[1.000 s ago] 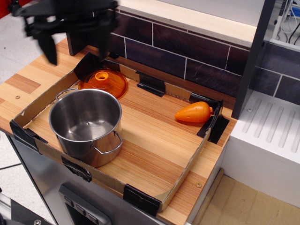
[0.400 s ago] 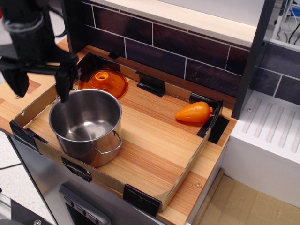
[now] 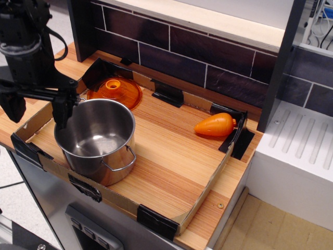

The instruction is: Topple metal pot

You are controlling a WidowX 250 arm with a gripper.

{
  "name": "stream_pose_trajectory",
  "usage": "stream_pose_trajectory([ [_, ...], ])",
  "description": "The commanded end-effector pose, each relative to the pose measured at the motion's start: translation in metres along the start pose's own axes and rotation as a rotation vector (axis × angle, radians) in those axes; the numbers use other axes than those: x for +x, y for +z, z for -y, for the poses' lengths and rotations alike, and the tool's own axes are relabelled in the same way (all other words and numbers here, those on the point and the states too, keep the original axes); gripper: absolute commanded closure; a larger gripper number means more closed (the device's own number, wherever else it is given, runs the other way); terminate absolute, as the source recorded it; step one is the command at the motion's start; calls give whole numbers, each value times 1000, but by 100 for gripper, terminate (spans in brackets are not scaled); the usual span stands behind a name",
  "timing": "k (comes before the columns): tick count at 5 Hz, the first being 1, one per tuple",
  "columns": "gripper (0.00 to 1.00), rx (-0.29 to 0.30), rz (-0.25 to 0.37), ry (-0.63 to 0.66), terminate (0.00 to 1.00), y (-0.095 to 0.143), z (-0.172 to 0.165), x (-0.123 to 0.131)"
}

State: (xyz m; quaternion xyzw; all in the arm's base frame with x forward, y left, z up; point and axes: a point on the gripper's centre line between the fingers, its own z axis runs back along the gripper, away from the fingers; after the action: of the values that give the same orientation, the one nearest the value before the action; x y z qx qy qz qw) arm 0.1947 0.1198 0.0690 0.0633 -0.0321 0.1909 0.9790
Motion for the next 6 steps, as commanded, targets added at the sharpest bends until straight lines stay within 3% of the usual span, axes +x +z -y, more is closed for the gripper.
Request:
stream_pose_trajectory([
  [1,0,27,12,12,0,-9,12,7],
  [2,100,34,9,5,0,-11,15,8],
  [3,100,27,-1,2,0,-11,15,9],
  [4,100,19,34,24,0,-9,15,12],
  [5,100,28,45,112,0,-4,13,20],
  [6,100,75,86,207,0,7,11,29],
])
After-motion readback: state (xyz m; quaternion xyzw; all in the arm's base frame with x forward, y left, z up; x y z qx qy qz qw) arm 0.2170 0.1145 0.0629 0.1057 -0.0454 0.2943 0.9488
